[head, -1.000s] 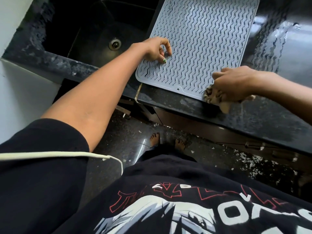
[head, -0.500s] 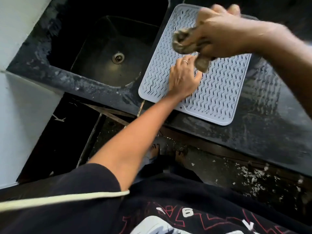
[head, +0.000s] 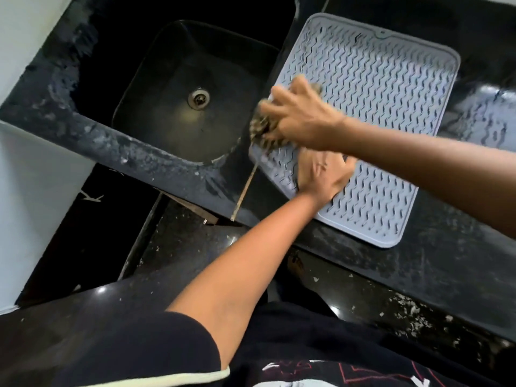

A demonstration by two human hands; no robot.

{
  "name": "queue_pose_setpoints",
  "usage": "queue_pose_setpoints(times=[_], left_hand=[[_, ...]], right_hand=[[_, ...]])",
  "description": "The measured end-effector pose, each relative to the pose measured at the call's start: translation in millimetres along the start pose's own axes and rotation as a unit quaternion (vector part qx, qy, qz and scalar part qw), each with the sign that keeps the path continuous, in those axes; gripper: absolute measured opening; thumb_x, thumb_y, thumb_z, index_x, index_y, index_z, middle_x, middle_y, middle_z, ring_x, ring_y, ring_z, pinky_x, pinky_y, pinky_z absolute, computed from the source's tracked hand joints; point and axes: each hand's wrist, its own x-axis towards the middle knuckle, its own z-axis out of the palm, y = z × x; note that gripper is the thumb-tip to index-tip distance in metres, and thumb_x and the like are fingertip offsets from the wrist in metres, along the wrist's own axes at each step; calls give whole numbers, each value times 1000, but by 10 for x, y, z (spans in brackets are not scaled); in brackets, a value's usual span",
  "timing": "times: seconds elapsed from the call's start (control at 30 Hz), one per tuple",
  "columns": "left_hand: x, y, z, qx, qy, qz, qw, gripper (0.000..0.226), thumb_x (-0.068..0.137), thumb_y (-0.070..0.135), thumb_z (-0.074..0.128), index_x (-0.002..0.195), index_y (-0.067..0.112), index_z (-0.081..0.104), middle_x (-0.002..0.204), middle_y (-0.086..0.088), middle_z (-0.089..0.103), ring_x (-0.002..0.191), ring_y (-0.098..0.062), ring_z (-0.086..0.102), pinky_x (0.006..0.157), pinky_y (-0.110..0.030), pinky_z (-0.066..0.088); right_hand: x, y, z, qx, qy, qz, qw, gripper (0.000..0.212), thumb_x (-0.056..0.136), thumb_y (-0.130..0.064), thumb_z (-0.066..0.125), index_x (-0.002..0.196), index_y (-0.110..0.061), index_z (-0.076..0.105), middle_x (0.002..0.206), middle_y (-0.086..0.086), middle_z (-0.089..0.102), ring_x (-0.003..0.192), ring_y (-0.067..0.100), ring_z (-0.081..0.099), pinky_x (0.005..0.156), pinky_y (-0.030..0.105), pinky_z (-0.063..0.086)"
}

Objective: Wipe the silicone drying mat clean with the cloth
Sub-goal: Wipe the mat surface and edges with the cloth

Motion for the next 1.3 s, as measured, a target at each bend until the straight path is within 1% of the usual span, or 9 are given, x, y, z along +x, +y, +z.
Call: queue_pose_setpoints(times=[0.4,0.57,0.63,0.7,0.77,0.9,1.07,1.2,1.3], left_hand=[[230,8,27,-157,116,-21,981,58,93,32,49,146,10,36,154,-6,37,144,-20,30,120,-37,21],[223,-85,-105,-166,167,12,972,15,89,14,55,92,2,64,87,-15,68,82,-31,65,68,-38,49],[225,-200,-86,-165,104,21,981,28,92,17,53,114,4,65,115,-18,66,111,-31,62,91,-40,48],[215,-345,-20,-79,-17,12,997,58,97,27,40,151,12,26,159,-11,23,149,-23,16,122,-37,10],[163,-405,31,-13,-79,-23,997,62,99,37,30,153,12,15,161,-13,14,150,-27,7,123,-40,6],[169,-298,-6,-41,63,0,997,61,98,45,37,147,9,34,153,-11,37,144,-27,31,117,-36,23],[191,-285,29,-30,54,-13,998,70,98,46,36,154,11,14,162,-7,13,150,-22,11,123,-39,8],[337,-145,-53,-119,146,-3,982,38,91,28,53,119,3,59,118,-16,65,112,-30,58,96,-37,43],[476,-95,-62,-130,129,14,983,22,91,24,54,86,5,63,82,-13,67,81,-28,62,75,-37,44]], right_hand=[[-8,708,28,346,56,229,908,40,79,-18,70,115,-36,66,117,12,46,107,36,36,87,45,27],[64,371,-55,269,11,105,957,46,84,-9,58,117,-40,64,118,5,44,109,29,34,86,43,27],[109,145,-85,236,29,29,971,43,84,-13,60,115,-42,64,116,2,44,106,27,34,82,42,28],[144,-69,-81,181,19,-47,982,35,88,-17,54,112,-40,66,116,-1,44,105,25,35,79,41,29],[166,-135,-27,126,-2,-84,989,30,90,-18,47,106,-31,69,119,-2,44,107,24,36,80,41,30],[242,434,180,105,7,46,993,27,86,-36,55,103,-22,70,124,0,46,112,28,36,86,45,31],[399,856,259,103,-8,183,978,15,78,-5,64,87,7,64,116,12,45,107,36,37,88,55,32],[344,546,259,155,-8,140,978,22,79,-13,61,99,-5,67,118,5,42,106,29,33,85,50,32],[232,389,277,142,-7,77,987,17,76,-2,57,82,-8,72,112,3,44,101,27,34,81,47,31]])
